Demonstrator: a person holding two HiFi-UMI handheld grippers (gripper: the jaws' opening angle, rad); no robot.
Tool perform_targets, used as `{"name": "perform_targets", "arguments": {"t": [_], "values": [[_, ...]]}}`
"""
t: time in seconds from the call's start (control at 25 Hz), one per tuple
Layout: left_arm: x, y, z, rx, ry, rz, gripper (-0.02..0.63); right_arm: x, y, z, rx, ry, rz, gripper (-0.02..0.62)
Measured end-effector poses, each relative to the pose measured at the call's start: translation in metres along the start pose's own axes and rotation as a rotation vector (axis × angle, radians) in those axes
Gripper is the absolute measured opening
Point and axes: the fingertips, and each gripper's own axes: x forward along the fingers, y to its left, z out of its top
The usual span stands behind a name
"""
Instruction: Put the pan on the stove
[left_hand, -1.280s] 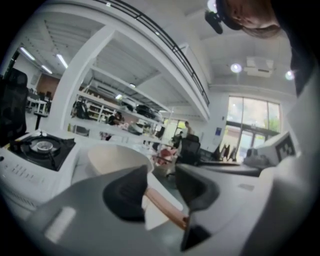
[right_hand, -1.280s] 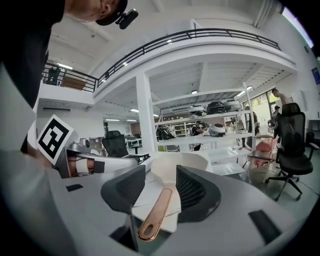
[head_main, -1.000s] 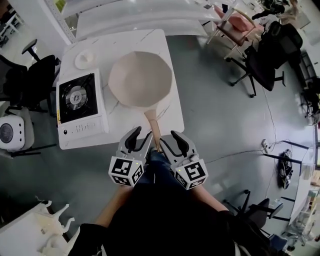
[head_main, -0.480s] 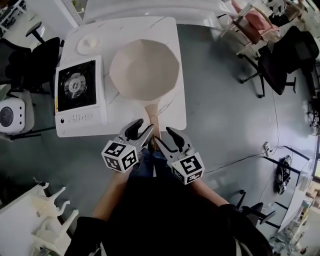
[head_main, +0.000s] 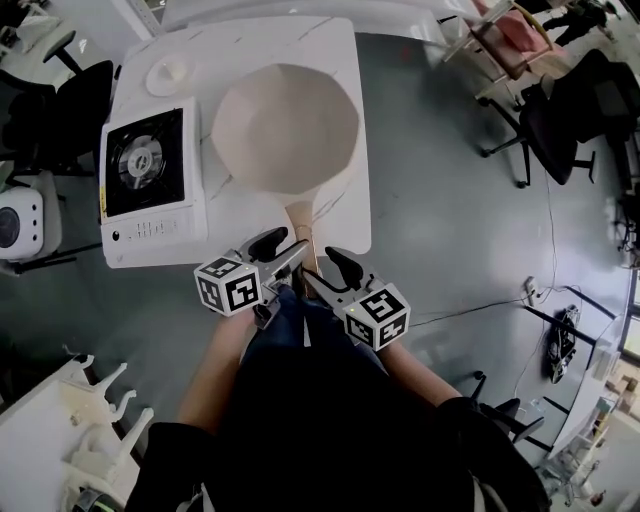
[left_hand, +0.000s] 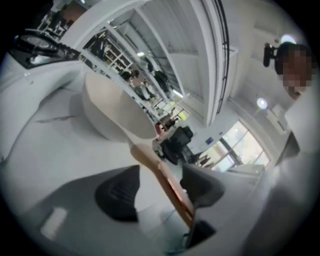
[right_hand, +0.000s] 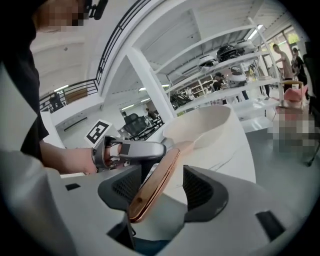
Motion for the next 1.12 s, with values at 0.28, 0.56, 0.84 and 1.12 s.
{"name": "perform_targets", "arguments": {"t": [0.28, 0.56, 0.84, 1.12], "values": [[0.013, 0.001, -0.01, -0.045, 0.07, -0.092, 0.279, 0.008, 0.0, -0.013, 0.103, 0.079, 0.109, 0.229], [0.026, -0.004, -0.015, -0.148, 0.094, -0.202, 0.284, 0.014, 0.007, -0.021, 0.221, 0.142, 0.248, 0.233], [0.043, -0.013, -0.018, -0.132, 0.16, -0.317, 0.284, 0.025, 0.024, -0.034, 0.287, 0.245, 0.423, 0.235], [0.057, -0.033, -0.029, -0.051, 0.225, -0.445, 0.284, 0.033, 0.035, -0.042, 0.23, 0.321, 0.524, 0.233]]}}
